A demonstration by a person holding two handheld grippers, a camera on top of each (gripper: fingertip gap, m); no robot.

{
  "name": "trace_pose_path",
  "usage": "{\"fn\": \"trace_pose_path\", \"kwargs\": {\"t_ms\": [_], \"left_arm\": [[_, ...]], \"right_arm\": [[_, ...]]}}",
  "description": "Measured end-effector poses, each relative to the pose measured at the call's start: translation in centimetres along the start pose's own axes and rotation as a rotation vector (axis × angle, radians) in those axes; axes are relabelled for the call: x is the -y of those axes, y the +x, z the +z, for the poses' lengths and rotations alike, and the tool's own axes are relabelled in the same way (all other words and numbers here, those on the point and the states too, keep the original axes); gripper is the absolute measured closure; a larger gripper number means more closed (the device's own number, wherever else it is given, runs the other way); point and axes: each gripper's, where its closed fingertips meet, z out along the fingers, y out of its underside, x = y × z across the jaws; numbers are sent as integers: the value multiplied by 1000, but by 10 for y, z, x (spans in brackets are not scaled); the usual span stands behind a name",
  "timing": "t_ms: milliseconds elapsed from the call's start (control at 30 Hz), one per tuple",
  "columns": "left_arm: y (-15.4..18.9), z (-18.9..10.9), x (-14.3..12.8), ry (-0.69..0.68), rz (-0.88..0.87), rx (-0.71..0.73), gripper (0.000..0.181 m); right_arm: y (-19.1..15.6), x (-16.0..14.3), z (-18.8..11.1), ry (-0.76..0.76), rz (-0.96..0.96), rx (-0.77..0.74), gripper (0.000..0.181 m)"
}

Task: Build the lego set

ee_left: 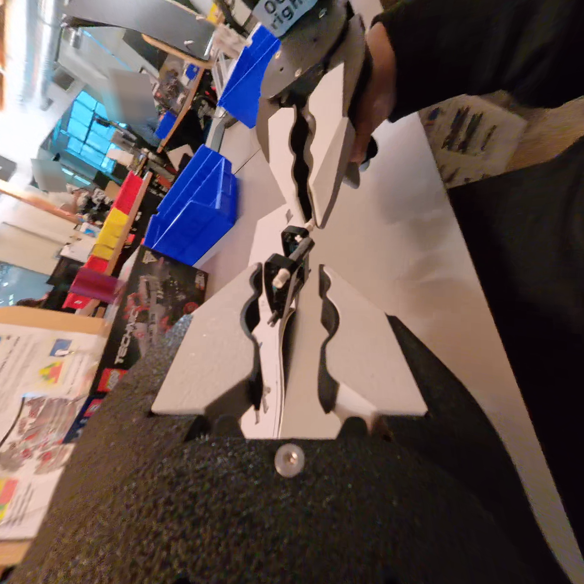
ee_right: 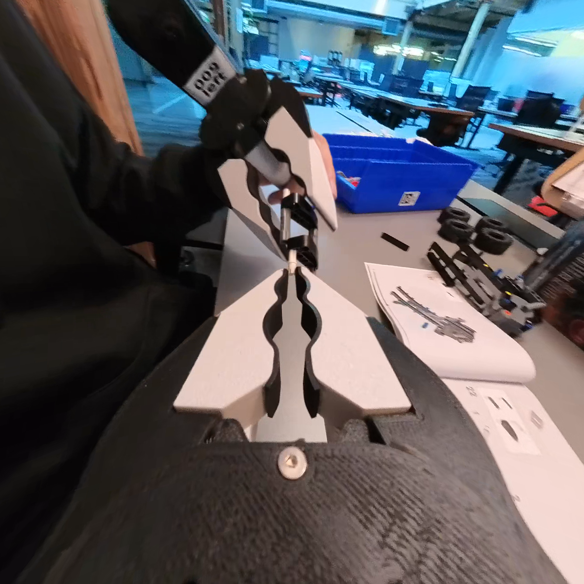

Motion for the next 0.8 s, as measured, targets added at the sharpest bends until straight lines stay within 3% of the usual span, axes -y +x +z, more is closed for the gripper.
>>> {"fn": "trace_pose_path", "kwargs": {"t_ms": [100,433,700,800], "left_arm": [[4,-1,7,44,-13,-25,162],[15,1,4,55,-174,-119,166],[17,1,6,86,-245,-149,166],[16,5,0,34,-206,-121,166]], "right_arm": [[-4,-3,0,-11,-16,23,179],[0,-11,0,-76,-113,-22,179],[-2,-13,0,-79,-143,-17,179],[2,-14,1,-94,-152,-55,175]]}}
